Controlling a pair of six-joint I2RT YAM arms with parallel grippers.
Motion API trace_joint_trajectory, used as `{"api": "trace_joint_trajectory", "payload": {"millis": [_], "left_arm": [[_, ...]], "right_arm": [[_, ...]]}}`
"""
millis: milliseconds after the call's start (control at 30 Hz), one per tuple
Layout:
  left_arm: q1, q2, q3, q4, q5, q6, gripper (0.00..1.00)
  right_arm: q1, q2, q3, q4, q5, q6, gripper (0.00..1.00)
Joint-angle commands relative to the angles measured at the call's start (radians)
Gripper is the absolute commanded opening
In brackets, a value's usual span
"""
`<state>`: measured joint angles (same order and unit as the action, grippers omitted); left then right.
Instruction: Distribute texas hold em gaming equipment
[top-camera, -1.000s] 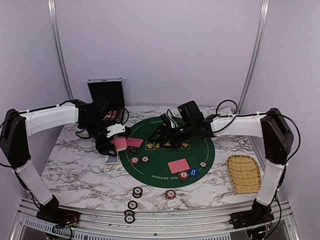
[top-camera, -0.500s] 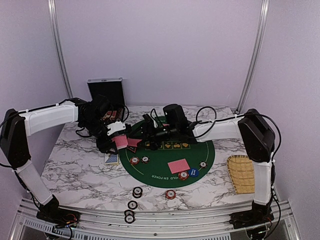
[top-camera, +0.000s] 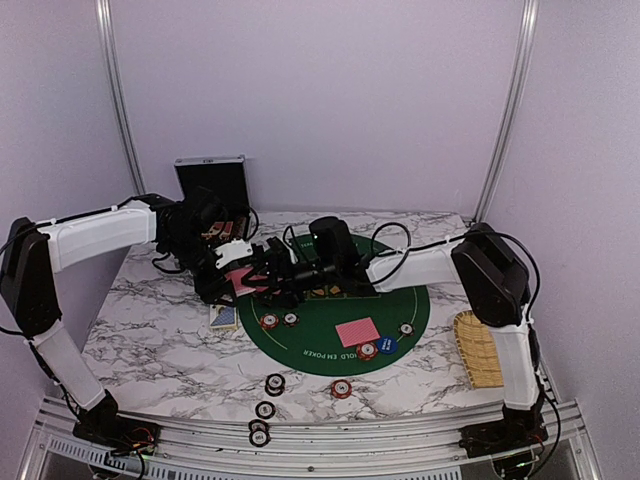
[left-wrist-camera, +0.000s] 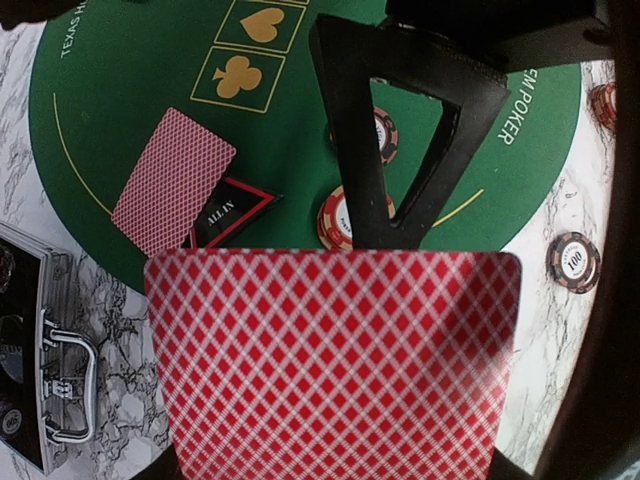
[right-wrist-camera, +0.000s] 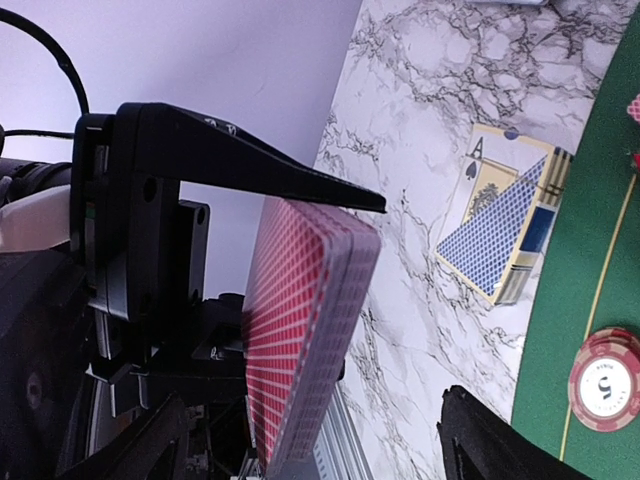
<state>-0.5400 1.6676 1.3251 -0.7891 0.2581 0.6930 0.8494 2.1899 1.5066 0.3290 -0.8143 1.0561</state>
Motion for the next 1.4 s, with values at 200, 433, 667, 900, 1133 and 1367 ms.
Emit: {"api": "trace_joint_trajectory", "payload": {"millis": [200, 433, 667, 900, 1133, 1367], "left_arm": [[-0.033, -0.013, 0.025, -0.012, 0.034, 0.007, 0.0], [-0.049, -0.029, 0.008, -0.012, 0.024, 0.02, 0.0], [-0.055, -0.035, 0.001, -0.015, 0.022, 0.022, 0.0], [-0.055, -0.033, -0.005, -0.016, 0.004, 0.029, 0.0], [-0.055, -0.039, -0.002, -0.019, 0.0, 0.031, 0.0], [-0.055, -0.037, 0.002, -0.022, 0.0, 0.026, 0.0]], "right_arm": [[0.016, 0.083, 0.128, 0.05, 0.001, 0.056, 0.85], [0.017, 0.111, 0.17, -0.01, 0.029, 0.039, 0.84], [0.007, 0.099, 0.128, 0.045, 0.024, 0.071, 0.82], [-0.017, 0.021, -0.02, 0.221, -0.04, 0.117, 0.82], [-0.032, -0.046, -0.123, 0.256, -0.048, 0.104, 0.82], [-0.035, -0.025, -0.1, 0.277, -0.055, 0.13, 0.82]]}}
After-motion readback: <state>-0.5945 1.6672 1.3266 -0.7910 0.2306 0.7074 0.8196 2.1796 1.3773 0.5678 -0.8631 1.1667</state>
